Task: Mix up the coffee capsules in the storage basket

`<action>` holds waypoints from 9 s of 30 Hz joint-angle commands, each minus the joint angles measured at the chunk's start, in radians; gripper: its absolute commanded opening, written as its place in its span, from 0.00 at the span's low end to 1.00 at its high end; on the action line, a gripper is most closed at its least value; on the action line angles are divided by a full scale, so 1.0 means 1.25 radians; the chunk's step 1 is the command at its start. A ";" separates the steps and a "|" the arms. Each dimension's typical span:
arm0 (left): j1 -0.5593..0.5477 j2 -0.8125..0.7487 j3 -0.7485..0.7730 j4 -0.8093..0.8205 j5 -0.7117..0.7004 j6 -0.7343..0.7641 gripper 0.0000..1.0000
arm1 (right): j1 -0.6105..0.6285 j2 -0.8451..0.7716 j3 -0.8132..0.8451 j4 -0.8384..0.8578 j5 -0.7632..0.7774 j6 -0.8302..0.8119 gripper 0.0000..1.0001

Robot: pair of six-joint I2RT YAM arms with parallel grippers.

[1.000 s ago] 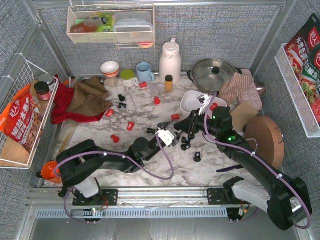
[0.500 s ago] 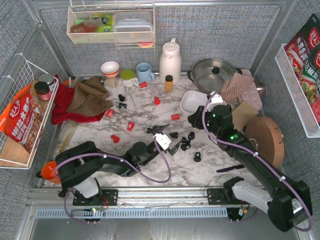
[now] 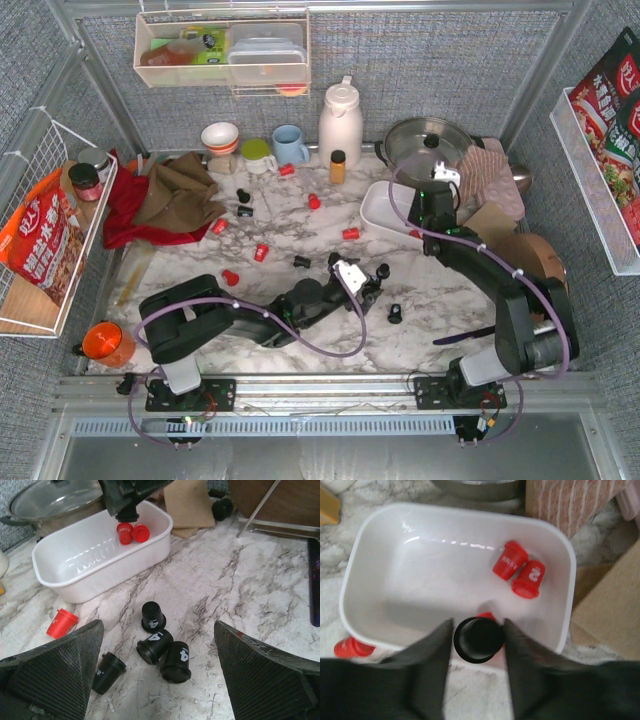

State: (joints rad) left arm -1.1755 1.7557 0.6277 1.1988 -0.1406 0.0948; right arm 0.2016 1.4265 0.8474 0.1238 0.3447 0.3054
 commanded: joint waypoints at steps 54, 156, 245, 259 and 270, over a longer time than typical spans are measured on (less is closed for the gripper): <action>0.041 0.167 0.270 -0.529 0.165 -0.289 0.58 | -0.006 -0.362 -0.125 -0.161 -0.210 0.072 0.79; 0.020 -0.107 -0.060 -0.109 -0.238 -0.112 0.99 | 0.044 -0.022 0.017 0.012 0.057 -0.033 0.15; -0.043 0.047 -0.125 0.381 -0.045 0.343 0.36 | 0.204 -0.251 0.003 -0.346 -0.592 -0.067 0.48; -0.052 0.037 -0.122 0.382 -0.007 0.326 0.37 | 0.259 -0.207 0.014 -0.321 -0.576 -0.084 0.40; -0.057 0.029 -0.132 0.381 -0.180 0.272 0.99 | 0.265 -0.242 0.018 -0.338 -0.404 -0.065 0.09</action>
State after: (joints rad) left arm -1.2476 1.8057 0.4744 1.5879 -0.2481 0.4858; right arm 0.5320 1.1419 0.8566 -0.3099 -0.3038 0.1982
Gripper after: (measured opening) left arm 1.003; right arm 0.201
